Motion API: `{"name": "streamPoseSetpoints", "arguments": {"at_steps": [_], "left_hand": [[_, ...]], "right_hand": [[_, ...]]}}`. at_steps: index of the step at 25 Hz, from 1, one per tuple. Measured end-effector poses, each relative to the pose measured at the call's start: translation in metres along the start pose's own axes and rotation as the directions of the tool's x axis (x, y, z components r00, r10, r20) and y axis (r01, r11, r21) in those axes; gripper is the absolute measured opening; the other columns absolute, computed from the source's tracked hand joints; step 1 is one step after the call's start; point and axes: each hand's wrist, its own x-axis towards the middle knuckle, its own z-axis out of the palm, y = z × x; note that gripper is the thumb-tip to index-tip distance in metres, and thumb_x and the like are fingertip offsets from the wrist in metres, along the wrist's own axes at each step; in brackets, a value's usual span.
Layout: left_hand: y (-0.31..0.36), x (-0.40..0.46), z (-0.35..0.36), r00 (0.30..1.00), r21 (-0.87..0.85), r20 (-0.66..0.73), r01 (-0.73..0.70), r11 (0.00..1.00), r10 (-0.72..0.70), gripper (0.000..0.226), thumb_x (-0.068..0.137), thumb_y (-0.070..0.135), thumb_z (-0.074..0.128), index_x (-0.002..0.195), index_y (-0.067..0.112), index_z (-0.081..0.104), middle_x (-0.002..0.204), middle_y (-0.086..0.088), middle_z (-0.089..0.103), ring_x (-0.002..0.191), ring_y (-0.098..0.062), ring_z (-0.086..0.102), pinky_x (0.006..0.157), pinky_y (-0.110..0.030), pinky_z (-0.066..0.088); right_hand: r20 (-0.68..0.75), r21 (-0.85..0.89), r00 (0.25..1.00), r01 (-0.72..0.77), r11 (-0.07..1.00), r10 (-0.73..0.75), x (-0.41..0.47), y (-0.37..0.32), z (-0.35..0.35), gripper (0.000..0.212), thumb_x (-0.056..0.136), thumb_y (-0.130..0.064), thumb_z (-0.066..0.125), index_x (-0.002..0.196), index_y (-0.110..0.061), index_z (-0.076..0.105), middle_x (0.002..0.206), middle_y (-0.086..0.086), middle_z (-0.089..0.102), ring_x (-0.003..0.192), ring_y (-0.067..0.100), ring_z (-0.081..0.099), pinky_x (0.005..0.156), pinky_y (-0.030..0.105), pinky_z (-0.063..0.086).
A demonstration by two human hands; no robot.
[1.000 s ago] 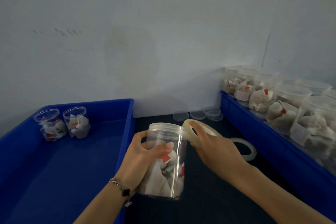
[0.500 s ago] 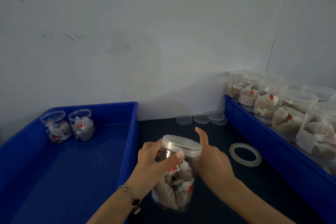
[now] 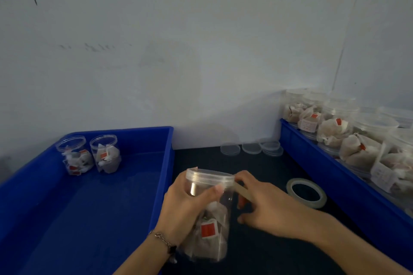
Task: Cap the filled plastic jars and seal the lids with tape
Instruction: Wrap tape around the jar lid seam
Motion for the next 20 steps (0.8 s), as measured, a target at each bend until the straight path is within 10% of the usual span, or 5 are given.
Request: {"name": "streamPoseSetpoints", "arguments": {"at_steps": [7, 15, 20], "left_hand": [[0.009, -0.003, 0.003, 0.982, -0.207, 0.153, 0.139, 0.969, -0.108, 0.075, 0.048, 0.05, 0.08, 0.105, 0.006, 0.06, 0.086, -0.01, 0.071, 0.074, -0.026, 0.069, 0.066, -0.033, 0.054], [0.012, -0.006, 0.0, 0.975, -0.207, 0.175, 0.171, 0.963, -0.136, 0.109, 0.023, 0.066, 0.083, 0.109, 0.003, 0.062, 0.091, -0.016, 0.07, 0.081, -0.029, 0.067, 0.076, -0.043, 0.052], [0.015, -0.007, 0.001, 0.981, -0.271, 0.176, 0.123, 0.955, -0.076, 0.107, 0.02, 0.067, 0.083, 0.106, 0.007, 0.063, 0.088, -0.013, 0.071, 0.076, -0.026, 0.068, 0.067, -0.037, 0.055]], "right_hand": [[0.13, 0.576, 0.988, -0.01, 0.817, -0.079, -0.036, 0.022, -0.049, 0.068, 0.062, -0.064, 0.076, 0.12, -0.063, 0.04, 0.079, 0.002, 0.07, 0.043, 0.006, 0.045, 0.04, 0.016, 0.038], [-0.119, 0.164, 0.983, 0.161, 0.973, -0.143, -0.025, 0.033, -0.059, 0.039, 0.075, -0.072, 0.049, 0.111, -0.059, 0.046, 0.076, -0.012, 0.068, 0.06, 0.005, 0.064, 0.059, 0.012, 0.047], [-0.069, 0.201, 0.996, 0.074, 0.977, -0.061, -0.011, 0.034, -0.048, 0.043, 0.068, -0.078, 0.048, 0.107, -0.06, 0.046, 0.06, -0.011, 0.063, 0.055, 0.0, 0.06, 0.057, 0.01, 0.043]]}}
